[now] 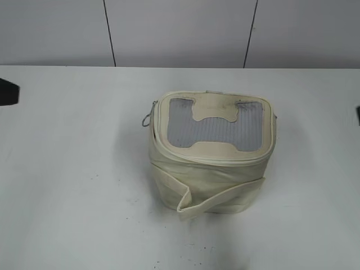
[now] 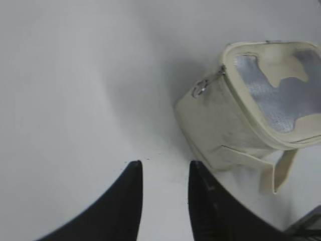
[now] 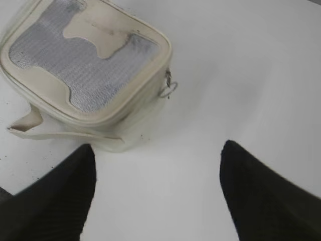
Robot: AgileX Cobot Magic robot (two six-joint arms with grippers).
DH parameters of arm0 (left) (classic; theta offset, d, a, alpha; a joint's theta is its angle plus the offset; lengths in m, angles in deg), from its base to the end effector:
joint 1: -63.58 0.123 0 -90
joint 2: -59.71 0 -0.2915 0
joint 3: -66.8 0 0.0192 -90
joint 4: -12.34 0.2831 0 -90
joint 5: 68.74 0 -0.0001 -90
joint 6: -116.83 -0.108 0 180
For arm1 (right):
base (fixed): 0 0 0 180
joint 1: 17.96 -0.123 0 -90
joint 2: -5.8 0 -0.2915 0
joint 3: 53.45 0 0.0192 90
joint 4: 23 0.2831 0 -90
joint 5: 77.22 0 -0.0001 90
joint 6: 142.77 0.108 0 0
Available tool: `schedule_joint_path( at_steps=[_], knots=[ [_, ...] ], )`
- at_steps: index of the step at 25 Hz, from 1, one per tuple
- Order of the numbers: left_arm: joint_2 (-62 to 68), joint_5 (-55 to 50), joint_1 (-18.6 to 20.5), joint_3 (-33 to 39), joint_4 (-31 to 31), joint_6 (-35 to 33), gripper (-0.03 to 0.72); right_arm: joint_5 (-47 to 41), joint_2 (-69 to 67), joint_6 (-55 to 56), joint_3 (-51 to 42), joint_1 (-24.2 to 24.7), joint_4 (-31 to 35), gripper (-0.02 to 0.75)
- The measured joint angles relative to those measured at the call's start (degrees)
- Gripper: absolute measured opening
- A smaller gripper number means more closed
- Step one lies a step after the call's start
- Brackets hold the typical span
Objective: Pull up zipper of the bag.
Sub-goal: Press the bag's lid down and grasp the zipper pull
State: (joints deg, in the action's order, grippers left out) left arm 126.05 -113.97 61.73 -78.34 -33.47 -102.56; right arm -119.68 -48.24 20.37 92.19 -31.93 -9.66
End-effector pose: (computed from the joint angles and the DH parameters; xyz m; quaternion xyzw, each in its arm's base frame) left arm 0.2267 -0.0624 0.2866 0.1396 0.8897 -0.2398 0.3625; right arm 0.1831 0.0629 0.3173 -0.1964 0.8829 0.0965 0.4156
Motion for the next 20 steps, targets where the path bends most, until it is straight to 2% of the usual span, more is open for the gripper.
schedule_joint_path(
  at_steps=[5,9,13,16,20],
  knots=[
    [13.2,-5.1,0.0,-5.2,-10.6,-12.5,0.246,-0.8,-17.2,-16.3,11.5,-0.1,9.3,0.573],
    [22.2,-8.4,0.0,-9.8,-15.7,-16.8,0.260,-5.7,-31.5,-24.8,22.9,-0.1,15.3,0.573],
    [29.5,-10.9,-1.3,-15.1,-16.3,-18.6,0.281,-12.5,-43.9,-30.6,34.5,-0.1,19.3,0.553],
    [33.6,-11.3,-3.9,-19.2,-16.0,-19.1,0.285,-17.3,-51.6,-34.0,42.2,-0.5,23.0,0.508],
    [37.9,-11.2,-8.4,-23.4,-14.6,-19.3,0.288,-22.7,-60.3,-35.0,51.1,-3.0,24.0,0.489]
  ],
)
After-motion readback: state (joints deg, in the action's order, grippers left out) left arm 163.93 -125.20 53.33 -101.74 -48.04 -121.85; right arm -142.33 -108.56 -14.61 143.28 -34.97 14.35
